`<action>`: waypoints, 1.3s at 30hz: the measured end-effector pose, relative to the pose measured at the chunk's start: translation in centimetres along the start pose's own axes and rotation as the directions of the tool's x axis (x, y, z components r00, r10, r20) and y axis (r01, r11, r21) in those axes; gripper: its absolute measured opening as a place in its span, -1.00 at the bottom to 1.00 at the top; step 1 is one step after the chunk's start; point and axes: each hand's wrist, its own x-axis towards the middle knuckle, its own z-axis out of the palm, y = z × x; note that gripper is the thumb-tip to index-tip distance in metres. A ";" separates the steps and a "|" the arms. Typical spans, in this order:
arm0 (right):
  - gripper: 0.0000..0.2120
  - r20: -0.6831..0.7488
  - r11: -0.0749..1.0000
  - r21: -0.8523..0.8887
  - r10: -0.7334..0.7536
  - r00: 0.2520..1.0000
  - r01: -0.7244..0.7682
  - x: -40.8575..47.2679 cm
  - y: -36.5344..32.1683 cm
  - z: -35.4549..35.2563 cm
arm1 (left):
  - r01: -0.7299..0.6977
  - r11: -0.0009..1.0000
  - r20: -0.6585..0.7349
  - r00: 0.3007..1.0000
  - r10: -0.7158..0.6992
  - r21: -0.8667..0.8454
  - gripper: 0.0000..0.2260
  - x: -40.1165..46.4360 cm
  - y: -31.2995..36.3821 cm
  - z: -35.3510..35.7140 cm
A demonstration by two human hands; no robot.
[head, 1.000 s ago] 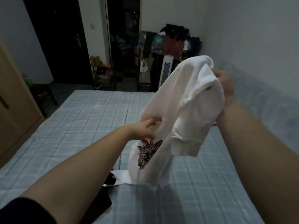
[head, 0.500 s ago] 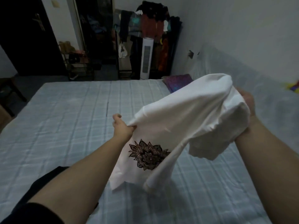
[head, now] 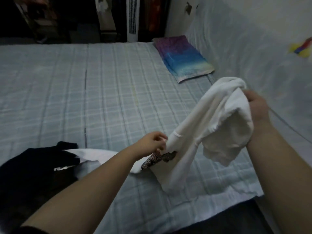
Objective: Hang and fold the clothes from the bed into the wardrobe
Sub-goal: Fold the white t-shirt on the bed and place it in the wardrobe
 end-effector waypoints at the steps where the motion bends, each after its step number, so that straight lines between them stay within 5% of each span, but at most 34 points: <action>1: -0.59 0.046 0.994 0.077 0.077 0.996 -0.081 -0.2 0.7 0.3 | -0.027 0.991 0.040 0.999 0.033 -0.130 -0.79 -0.1 2.2 0.6; 3: -0.70 0.247 0.985 0.065 0.138 0.959 -0.158 -1.2 2.6 1.5 | 0.087 0.919 0.159 0.987 -0.027 -0.384 -0.50 -0.1 6.1 0.3; 5: -0.67 0.412 0.986 -0.045 0.167 0.896 -0.163 -2.0 5.5 2.6 | 0.256 0.866 0.287 0.948 -0.138 -0.430 -0.27 0.4 8.2 -0.8; 9: -0.55 0.623 0.855 -0.511 0.294 0.725 0.093 -4.4 12.0 4.1 | 0.423 0.894 0.368 0.862 -0.347 -0.148 -0.50 0.8 7.6 -2.1; 12: -0.79 0.724 0.684 -0.636 0.367 0.585 0.358 -6.0 16.4 4.4 | 0.467 0.884 0.078 0.880 -0.468 0.029 -0.81 0.8 5.1 -3.2; 15: -0.65 0.753 0.675 -0.640 0.455 0.476 0.367 -6.3 20.1 3.2 | 0.380 0.922 -0.272 0.898 -0.347 0.077 -0.75 -0.5 1.8 -5.2; 18: -0.60 0.637 0.666 -0.728 0.568 0.521 0.164 -4.5 23.2 0.8 | 0.268 0.956 -0.383 0.901 -0.205 0.118 -0.91 -3.7 0.3 -6.4; 21: -0.69 0.445 0.673 -0.735 0.573 0.688 -0.085 -2.5 24.9 -0.5 | 0.195 0.931 -0.386 0.920 -0.065 0.308 -0.80 -8.0 0.2 -7.5; 23: -0.69 0.337 0.703 -0.702 0.470 0.816 -0.115 -1.0 25.5 -0.2 | 0.178 0.912 -0.389 0.921 -0.023 0.368 -0.81 -10.3 0.5 -8.5; 26: -0.70 0.291 0.679 -0.733 0.247 0.924 0.050 1.3 27.2 1.7 | 0.152 0.880 -0.438 0.896 0.069 0.449 -0.82 -13.9 1.6 -9.7; 28: -0.69 0.382 0.675 -0.724 0.222 0.897 0.142 2.0 28.0 4.4 | 0.151 0.837 -0.473 0.870 0.141 0.526 -0.83 -16.5 2.4 -10.3; 33: -0.34 0.637 0.627 -0.716 0.407 0.655 0.307 0.7 29.5 12.8 | 0.179 0.771 -0.465 0.869 0.167 0.611 -0.78 -22.5 3.4 -11.4; 39: -0.21 0.666 0.530 -0.746 0.571 0.481 0.404 -4.1 32.5 19.6 | 0.237 0.782 -0.541 0.828 0.147 0.576 -0.56 -29.1 2.4 -12.2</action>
